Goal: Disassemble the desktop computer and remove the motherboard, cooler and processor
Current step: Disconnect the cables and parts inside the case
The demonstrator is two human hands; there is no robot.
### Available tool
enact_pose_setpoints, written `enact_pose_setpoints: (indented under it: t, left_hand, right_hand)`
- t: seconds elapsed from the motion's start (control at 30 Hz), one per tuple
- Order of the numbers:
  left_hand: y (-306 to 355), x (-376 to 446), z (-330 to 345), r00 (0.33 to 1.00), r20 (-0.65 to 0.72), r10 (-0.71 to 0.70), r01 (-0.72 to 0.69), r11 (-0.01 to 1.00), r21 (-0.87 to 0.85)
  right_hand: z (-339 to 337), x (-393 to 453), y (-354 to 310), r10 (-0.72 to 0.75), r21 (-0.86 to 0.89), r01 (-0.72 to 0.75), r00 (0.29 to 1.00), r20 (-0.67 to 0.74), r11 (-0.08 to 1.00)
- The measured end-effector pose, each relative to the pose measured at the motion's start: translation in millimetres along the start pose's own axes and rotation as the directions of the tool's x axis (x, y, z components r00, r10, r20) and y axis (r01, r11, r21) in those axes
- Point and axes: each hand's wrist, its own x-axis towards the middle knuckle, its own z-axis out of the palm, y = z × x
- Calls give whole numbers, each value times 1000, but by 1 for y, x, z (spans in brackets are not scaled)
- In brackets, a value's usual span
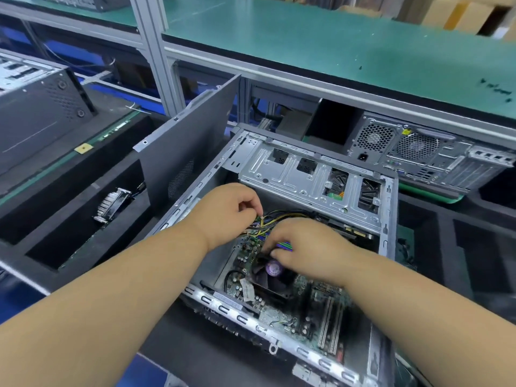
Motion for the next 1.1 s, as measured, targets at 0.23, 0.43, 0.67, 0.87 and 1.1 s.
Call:
enact_pose_setpoints:
  t: [0.23,0.43,0.67,0.87,1.1]
  left_hand:
    - [-4,17,-18,984,154,-89,113,981,-156]
    - [-13,44,-60,931,366,-20,2,999,49]
    - [-17,57,-65,867,491,81,-115,993,39]
    - [-20,60,-58,812,564,151,-184,983,2]
    - [-13,63,-44,790,611,49,-217,955,203]
  right_hand:
    - [3,-11,16,452,279,-417,890,-68,865]
    - [20,17,-3,503,271,-471,862,-58,839]
    - [36,64,-21,489,63,-485,868,-85,872]
    - [50,79,-29,519,-173,-517,854,-37,838]
    - [59,74,-30,414,-277,-466,882,-226,841]
